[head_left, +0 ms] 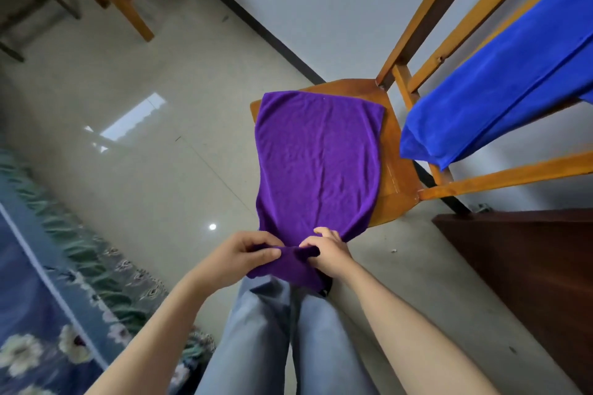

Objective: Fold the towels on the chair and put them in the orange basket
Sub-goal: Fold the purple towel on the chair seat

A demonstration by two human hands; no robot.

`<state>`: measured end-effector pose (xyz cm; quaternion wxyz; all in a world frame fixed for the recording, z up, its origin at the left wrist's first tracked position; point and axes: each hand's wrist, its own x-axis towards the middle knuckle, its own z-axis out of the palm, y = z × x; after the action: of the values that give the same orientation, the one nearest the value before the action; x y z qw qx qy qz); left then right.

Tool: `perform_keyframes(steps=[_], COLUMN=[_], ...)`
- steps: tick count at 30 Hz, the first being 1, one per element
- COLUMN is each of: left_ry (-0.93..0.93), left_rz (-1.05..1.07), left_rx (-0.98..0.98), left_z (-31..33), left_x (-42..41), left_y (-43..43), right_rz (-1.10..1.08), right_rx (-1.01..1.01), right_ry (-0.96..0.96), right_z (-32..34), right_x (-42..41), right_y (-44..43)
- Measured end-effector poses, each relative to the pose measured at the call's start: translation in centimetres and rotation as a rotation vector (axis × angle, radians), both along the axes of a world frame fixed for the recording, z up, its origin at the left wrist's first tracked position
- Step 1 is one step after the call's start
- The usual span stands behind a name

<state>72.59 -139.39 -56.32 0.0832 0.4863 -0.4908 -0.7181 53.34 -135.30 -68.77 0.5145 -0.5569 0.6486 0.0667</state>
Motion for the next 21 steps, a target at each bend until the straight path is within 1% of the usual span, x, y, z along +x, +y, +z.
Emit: perform_keyframes(steps=[2,4,8,11,13,16,18,19,21], left_ry=[0.059,0.129,0.144,0.182,0.196,0.143,0.046,-0.025,-0.141], left_rz=[0.097,0.163,0.237,0.447,0.538,0.612,0.666,0.681,0.690], left_rx=[0.074,0.118,0.087,0.090,0.079,0.046,0.029,-0.003,-0.060], left_z=[0.2,0.2,-0.4,-0.7,-0.5,-0.9,-1.9,-2.6,-4.0], left_x=[0.5,0.9,1.6,2.1,2.6,3.2,3.6,3.9,4.4], left_y=[-0.6,-1.2,-2.2,-3.1,-4.0,-5.4,-6.5,-7.2,-8.7], right_rz=[0.070,0.090,-0.005,-0.123,-0.167,-0.334,-0.485,-0.593,-0.909], right_rx=[0.008,0.005,0.008,0.047,0.072,0.118,0.093,0.044,-0.076], right_ry=[0.058,0.092,0.089,0.146,0.211,0.215,0.143,0.087,-0.058], right_z=[-0.5,-0.9,-1.2,-0.5,0.1,0.8,1.3,1.8,2.7], right_x=[0.1,-0.3,-1.8,-4.6,-7.2,-10.7,-12.0,-12.3,-12.5], right_y=[0.1,0.2,0.3,0.2,0.2,-0.5,-1.8,-2.6,-4.5])
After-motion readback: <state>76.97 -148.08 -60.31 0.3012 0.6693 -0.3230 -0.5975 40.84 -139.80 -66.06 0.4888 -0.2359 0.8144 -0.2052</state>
